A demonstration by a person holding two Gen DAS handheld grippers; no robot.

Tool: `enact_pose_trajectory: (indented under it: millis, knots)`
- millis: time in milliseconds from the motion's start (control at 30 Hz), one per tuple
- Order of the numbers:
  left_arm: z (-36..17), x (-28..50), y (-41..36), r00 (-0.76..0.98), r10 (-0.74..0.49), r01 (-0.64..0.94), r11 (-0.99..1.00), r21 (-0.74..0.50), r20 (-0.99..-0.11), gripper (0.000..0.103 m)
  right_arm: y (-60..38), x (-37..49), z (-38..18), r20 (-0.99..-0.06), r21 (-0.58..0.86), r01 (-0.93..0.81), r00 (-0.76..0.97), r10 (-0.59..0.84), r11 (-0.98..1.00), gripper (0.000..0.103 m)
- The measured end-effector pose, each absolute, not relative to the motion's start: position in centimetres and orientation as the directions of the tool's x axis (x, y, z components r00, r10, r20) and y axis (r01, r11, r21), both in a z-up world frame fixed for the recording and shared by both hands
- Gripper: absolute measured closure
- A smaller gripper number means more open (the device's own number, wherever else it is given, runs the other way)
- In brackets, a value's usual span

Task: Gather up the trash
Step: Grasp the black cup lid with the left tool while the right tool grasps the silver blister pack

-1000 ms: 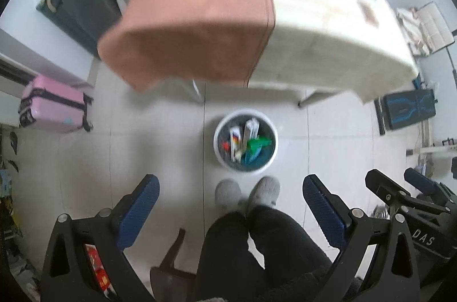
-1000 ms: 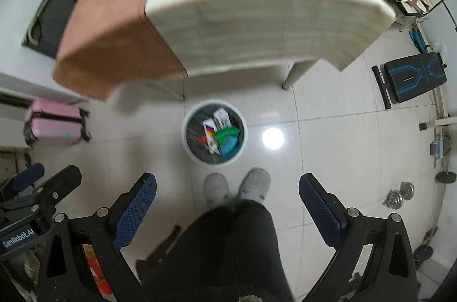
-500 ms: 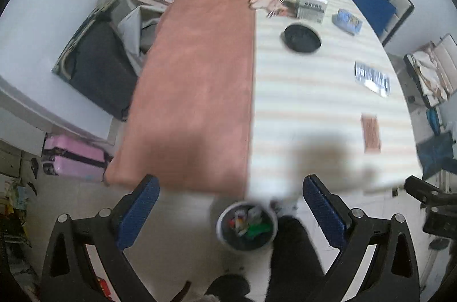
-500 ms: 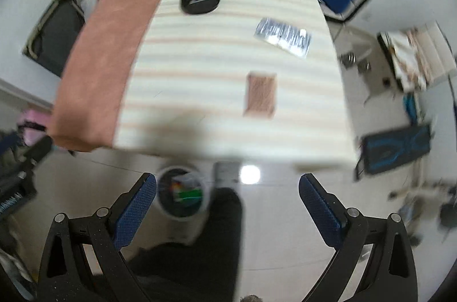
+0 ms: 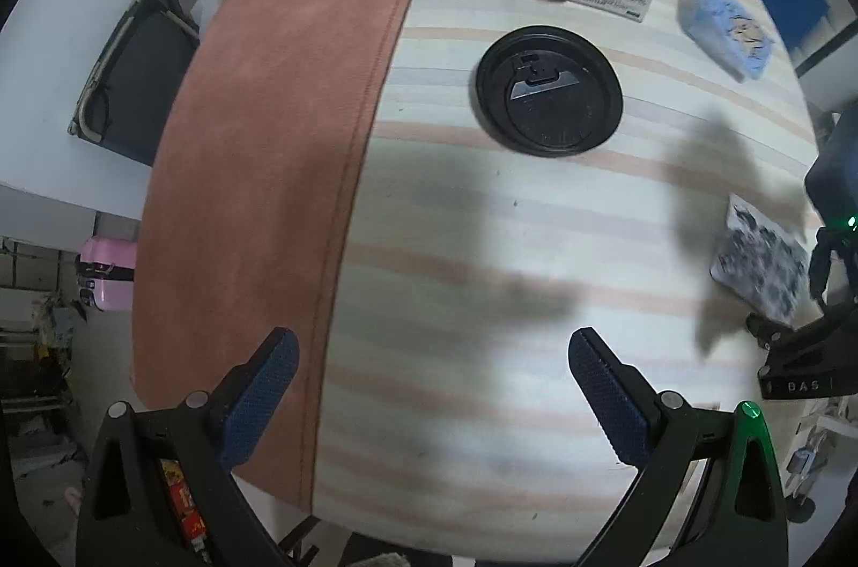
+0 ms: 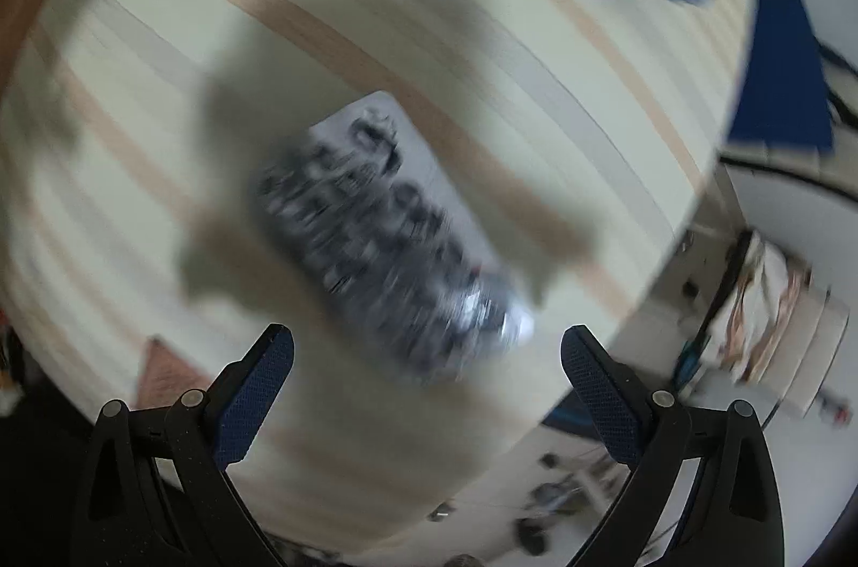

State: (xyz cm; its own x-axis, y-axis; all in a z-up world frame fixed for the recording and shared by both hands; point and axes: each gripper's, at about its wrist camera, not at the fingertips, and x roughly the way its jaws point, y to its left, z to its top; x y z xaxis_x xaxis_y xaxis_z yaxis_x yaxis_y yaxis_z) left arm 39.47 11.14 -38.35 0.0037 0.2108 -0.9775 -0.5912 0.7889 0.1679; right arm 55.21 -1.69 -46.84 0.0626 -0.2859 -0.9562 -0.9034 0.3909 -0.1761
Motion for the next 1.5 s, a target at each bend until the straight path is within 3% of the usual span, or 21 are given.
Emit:
enact_pose_trajectory:
  millis: [100,267,433,533,700,933,1000,1100,1500]
  knots:
    - [-39.1,40.8,11.8,-0.023,0.204,-0.597,0.782,0.177,-0.979,0.000,-1.5,56.7,-47.2,-0.970,-0.102,-0.907,0.000,-0.242,0.408,0.004]
    - [-39.3,42.5,13.8,-0.030,0.183,-0.632,0.758,0.161,-0.983,0.000,-3.5,59.7,-46.4,-0.987,-0.019,-0.754,-0.091,-0.133,0.657,0.031]
    - [-39.7,45.0,16.2,0.018,0.097,-0.661,0.748,0.061,-0.995,0.000,-7.6,63.9,-45.6,-0.998,0.027,-0.364,-0.067,0.003,0.931,0.031]
    - [-39.8,47.0,16.8,0.053,0.038,-0.648,0.761,-0.006,-0.998,0.000,-8.4,65.4,-45.8,-0.987,0.122,-0.244,-0.128,0.092,0.962,0.009]
    - [-41.1,50.5,16.9,0.061,-0.048,-0.605,0.793,-0.075,-0.997,0.000,-7.1,66.3,-45.4,-0.994,0.083,-0.324,-0.095,0.055,0.942,0.008]
    - [-44.2,52.3,17.5,-0.005,-0.061,-0.604,0.796,-0.045,-0.998,0.001,-5.5,66.5,-46.9,-0.998,0.023,-0.369,-0.067,-0.002,0.929,0.010]
    - [-44.5,51.9,17.5,-0.005,-0.050,-0.608,0.793,-0.037,-0.999,0.008,-5.8,66.6,-46.8,-0.999,-0.010,-0.367,-0.037,-0.025,0.930,0.014]
    - [-43.8,51.0,17.5,0.041,-0.021,-0.609,0.792,-0.042,-0.999,0.016,-4.4,65.4,-46.0,-1.000,-0.011,-0.370,0.008,-0.008,0.929,0.035]
    - [-37.7,48.7,15.2,0.121,0.102,-0.579,0.815,0.014,-0.987,0.016,-6.3,62.6,-44.4,-0.997,0.053,-0.349,0.041,0.072,0.936,0.036]
